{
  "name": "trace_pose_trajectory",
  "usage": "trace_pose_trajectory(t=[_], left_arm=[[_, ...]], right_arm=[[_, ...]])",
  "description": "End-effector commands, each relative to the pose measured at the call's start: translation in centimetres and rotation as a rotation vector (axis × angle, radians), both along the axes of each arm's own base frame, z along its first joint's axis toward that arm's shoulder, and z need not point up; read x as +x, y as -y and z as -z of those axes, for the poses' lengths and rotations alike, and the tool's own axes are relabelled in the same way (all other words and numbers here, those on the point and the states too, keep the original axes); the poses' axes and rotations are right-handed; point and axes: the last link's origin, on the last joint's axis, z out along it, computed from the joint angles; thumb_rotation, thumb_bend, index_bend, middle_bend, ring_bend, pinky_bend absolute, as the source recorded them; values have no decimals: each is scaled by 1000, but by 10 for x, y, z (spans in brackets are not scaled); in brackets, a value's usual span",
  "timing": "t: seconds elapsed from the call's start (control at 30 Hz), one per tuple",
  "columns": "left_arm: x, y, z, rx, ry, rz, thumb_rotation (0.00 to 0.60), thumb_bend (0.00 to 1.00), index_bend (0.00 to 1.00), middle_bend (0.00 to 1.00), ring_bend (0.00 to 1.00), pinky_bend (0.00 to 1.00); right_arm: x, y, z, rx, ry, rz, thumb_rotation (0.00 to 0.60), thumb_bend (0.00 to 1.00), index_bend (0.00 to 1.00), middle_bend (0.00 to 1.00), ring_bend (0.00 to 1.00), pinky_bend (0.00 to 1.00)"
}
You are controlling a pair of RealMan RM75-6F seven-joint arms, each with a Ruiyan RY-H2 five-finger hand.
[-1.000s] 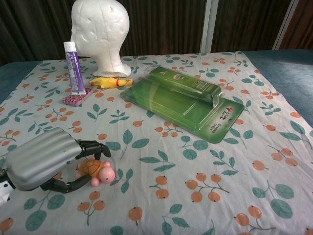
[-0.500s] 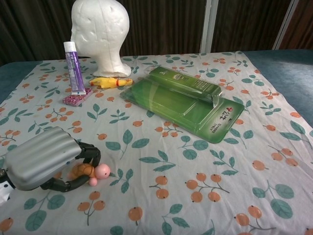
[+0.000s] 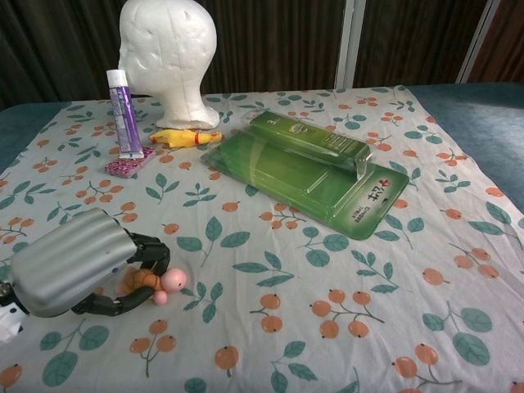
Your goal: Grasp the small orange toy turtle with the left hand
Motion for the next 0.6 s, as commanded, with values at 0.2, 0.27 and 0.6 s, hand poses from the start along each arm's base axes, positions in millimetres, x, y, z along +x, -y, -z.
trace_pose_trajectory(t=[0.2,0.27,0.6], left_arm=[[0,3,-10,-53,-26,-46,600,381,11,85,898,1000],[1,7,-14,-71,-13,-58,600,370,0,16,871,1000],[-7,35,-65,10,-21,-59,600,359,0,0,647,940]], right_arm=[[0,-1,-2,-3,4,-2,600,133,0,0,0,0],[0,-1,-2,-4,5,-2,600,133,0,0,0,0],[0,-3,-3,-9,10,-4,600,133,0,0,0,0]])
